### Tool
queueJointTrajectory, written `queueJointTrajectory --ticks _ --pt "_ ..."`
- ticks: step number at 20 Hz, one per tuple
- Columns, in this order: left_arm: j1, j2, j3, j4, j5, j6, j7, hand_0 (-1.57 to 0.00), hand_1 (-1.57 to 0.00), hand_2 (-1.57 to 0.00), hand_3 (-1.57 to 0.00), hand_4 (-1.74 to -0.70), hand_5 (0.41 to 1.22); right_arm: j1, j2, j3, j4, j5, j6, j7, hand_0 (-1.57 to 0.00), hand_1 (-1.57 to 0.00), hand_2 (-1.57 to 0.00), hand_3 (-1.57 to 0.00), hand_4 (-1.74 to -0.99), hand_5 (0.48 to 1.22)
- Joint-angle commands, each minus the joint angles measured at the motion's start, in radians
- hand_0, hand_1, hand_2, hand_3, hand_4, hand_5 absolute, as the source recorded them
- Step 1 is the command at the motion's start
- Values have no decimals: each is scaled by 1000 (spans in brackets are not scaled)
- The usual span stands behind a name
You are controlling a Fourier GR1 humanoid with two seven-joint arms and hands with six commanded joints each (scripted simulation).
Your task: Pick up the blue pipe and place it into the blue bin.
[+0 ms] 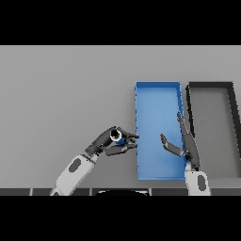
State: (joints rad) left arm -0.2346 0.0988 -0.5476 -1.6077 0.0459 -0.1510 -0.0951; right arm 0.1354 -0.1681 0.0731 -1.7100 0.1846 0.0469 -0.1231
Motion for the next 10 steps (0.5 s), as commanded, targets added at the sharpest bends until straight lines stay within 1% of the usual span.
queueJointTrajectory --ticks 1,2,3,5,7,8,9,10 --pt "3 -1 1 -12 2 -1 25 -1564 -1565 -1566 -1566 -1466 1219 1 -5 -5 -11 -8 3 5 1 1 1 1 -1158 643" --pt "3 -9 -5 -3 -11 -5 41 -1565 -1566 -1567 -1567 -1467 1219 -15 -7 -14 3 -14 1 21 1 1 1 1 -1155 642" --pt "13 -16 -13 -1 -24 -7 39 -1566 -1567 -1568 -1568 -1467 1220 -12 -5 -12 -2 -11 -2 14 1 1 1 1 -1151 643" --pt "9 -26 -1 8 -32 -8 43 -1568 -1569 -1569 -1569 -1466 1220 18 -2 -6 -29 8 -18 5 1 1 1 1 -1141 643" --pt "14 -29 7 3 -29 -23 32 -1569 -1569 -1570 -1570 -1466 1220 61 4 0 -68 34 -43 6 1 1 1 1 -1138 643" --pt "9 -29 10 4 -40 -25 42 -1569 -1570 -1570 -1570 -1466 1220 83 7 3 -89 48 -56 10 1 1 1 1 -1166 643" --pt "17 -32 7 5 -48 -28 34 -1570 -1570 -1570 -1570 -1466 1220 101 6 1 -115 59 -68 21 1 1 1 1 -1188 643" --pt "9 -37 17 15 -48 -33 42 -1570 -1570 -1570 -1570 -1466 1220 108 10 3 -119 70 -77 32 1 1 1 1 -1191 642"
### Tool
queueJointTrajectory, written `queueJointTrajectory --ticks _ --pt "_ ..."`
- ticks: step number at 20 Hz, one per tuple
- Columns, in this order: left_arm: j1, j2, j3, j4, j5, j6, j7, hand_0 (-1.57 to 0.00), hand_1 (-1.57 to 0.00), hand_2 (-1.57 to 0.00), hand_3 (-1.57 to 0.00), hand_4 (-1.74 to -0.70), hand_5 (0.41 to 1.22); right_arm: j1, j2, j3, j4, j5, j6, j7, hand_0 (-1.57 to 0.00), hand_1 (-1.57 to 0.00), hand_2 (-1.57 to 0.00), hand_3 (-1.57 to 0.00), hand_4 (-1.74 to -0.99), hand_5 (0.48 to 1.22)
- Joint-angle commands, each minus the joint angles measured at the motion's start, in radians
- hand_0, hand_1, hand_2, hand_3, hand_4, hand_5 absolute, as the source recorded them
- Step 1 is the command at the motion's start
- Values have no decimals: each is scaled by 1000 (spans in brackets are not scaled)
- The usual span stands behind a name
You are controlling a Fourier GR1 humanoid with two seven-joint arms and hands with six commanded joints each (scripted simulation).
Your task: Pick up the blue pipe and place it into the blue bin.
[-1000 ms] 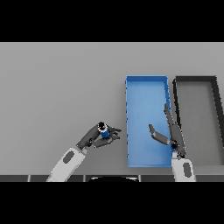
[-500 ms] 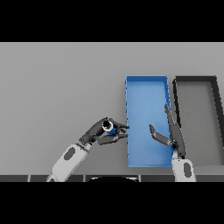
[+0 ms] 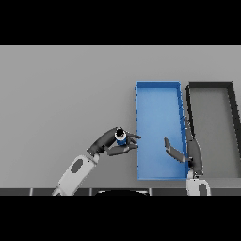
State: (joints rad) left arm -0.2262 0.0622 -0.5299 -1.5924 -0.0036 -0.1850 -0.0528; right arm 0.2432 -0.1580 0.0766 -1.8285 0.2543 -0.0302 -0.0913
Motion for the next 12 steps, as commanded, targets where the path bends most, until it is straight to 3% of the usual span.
queueJointTrajectory --ticks 1,2,3,4,8,12 --pt "10 1 -2 2 -7 -6 -13 -1570 -1570 -1570 -1570 -1467 1220 14 2 7 -20 7 -2 -7 1 1 -2 1 -1184 642" --pt "5 -5 4 6 -3 -14 -7 -1570 -1570 -1571 -1571 -1467 1220 17 5 8 -39 0 0 -12 1 1 -20 1 -1187 642" --pt "0 -10 9 6 -4 -17 -2 -1571 -1571 -1571 -1571 -1467 1221 18 2 0 -64 -72 43 -50 1 -2 -41 1 -1195 648" --pt "11 -10 8 -2 -10 -20 -12 -1571 -1571 -1571 -1571 -1467 1221 13 -1 -3 -79 -153 97 -48 1 -12 -67 0 -1198 641" --pt "18 -24 12 -6 -26 -41 -7 -1571 -1571 -1571 -1571 -1467 1221 -68 -103 4 -182 -399 284 118 1 -23 -118 -1 -1224 600" --pt "27 -28 31 -32 -27 -57 8 -1571 -1571 -1571 -1571 -1467 1221 -218 -189 48 -256 -532 359 281 1 -9 -104 0 -1255 560"
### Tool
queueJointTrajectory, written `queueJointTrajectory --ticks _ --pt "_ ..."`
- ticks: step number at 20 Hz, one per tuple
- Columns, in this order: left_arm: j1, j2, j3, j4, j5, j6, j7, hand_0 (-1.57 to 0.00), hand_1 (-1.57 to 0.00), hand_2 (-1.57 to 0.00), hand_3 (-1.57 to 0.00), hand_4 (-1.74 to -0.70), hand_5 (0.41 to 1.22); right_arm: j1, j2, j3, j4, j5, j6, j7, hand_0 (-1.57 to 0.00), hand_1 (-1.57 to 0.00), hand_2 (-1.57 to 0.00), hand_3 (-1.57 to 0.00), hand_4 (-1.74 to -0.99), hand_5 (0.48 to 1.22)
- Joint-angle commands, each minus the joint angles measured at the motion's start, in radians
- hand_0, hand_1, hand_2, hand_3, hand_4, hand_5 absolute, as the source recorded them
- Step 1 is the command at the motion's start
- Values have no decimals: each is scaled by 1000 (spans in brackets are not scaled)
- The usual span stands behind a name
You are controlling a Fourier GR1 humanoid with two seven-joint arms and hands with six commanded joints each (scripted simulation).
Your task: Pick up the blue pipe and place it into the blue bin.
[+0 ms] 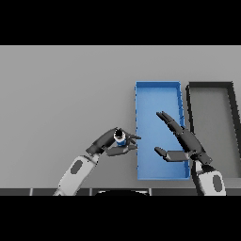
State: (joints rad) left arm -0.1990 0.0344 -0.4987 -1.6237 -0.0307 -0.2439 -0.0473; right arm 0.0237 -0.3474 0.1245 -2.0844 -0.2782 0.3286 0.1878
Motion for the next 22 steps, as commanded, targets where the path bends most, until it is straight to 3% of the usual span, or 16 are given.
queueJointTrajectory --ticks 1,3,8,13,16,19,21,22 --pt "-5 -9 -3 7 -11 2 15 -1571 -1571 -1571 -1571 -1467 1221 -20 -13 21 -16 -8 8 46 1 -7 -99 0 -1261 560" --pt "1 -7 2 -4 -16 -8 15 -1571 -1571 -1571 -1571 -1467 1221 -100 -39 51 -9 -2 23 101 1 -4 -81 1 -1281 558" --pt "-15 -26 29 24 -30 -24 8 -1571 -1571 -1571 -1571 -1467 1221 -248 -3 165 1 -7 59 165 1 -1 -42 1 -1300 560" --pt "-5 -38 40 29 -24 -67 -7 -1571 -1571 -1571 -1571 -1465 1221 -366 34 227 38 -18 79 231 1 -2 -52 1 -1242 551" --pt "-14 -53 54 39 -22 -80 31 -1571 -1571 -1571 -1571 -1470 1221 -461 64 247 104 -2 91 267 -11 -20 -71 1 -1209 534" --pt "-1 -52 57 32 -52 -81 11 -1571 -1571 -1571 -1571 -1469 1221 -515 100 268 149 -1 99 292 -27 -39 -91 1 -1184 516" --pt "4 -57 58 34 -71 -82 19 -1571 -1571 -1571 -1571 -1465 1221 -557 105 265 195 5 118 299 -69 -108 -166 -44 -1204 497" --pt "3 -60 64 37 -72 -88 29 -1571 -1571 -1571 -1571 -1462 1221 -561 105 268 195 -7 128 302 -168 -218 -261 -128 -1233 487"
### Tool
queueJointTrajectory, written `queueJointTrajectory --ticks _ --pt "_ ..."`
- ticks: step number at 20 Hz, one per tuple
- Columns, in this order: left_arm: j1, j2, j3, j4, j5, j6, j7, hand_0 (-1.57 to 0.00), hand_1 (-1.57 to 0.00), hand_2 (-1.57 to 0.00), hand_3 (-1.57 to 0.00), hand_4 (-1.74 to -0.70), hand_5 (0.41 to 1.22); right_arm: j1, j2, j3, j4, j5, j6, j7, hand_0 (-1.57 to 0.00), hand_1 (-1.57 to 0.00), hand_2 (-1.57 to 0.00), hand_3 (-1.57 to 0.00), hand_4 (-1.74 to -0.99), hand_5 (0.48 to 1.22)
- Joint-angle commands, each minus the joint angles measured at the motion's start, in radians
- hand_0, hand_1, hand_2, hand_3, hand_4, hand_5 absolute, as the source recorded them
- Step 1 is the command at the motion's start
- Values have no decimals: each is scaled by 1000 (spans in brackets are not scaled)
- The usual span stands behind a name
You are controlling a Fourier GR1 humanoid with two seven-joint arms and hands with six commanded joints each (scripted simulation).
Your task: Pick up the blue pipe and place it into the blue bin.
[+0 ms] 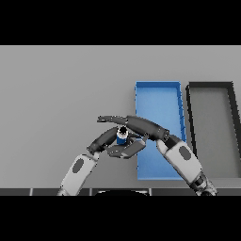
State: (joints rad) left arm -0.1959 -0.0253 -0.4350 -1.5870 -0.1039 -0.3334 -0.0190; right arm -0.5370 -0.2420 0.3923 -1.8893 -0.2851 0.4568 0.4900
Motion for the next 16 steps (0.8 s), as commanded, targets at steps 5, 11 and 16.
queueJointTrajectory --ticks 5,11,16 --pt "17 -7 0 -9 -26 0 47 -1571 -1571 -1571 -1571 -1645 1221 -18 44 19 31 -5 7 -17 -1015 -1015 -1042 -872 -1514 550" --pt "22 -56 41 -10 10 -58 75 -1571 -1571 -1571 -1464 -1713 1221 -20 38 58 49 -29 -44 -127 -1425 -1425 -1432 -1304 -1665 987" --pt "33 -71 61 -24 -24 -86 67 -1571 -1571 -1571 -1428 -1730 1221 -27 16 96 44 -11 -74 -207 -1523 -1523 -1526 -1484 -1716 1144"
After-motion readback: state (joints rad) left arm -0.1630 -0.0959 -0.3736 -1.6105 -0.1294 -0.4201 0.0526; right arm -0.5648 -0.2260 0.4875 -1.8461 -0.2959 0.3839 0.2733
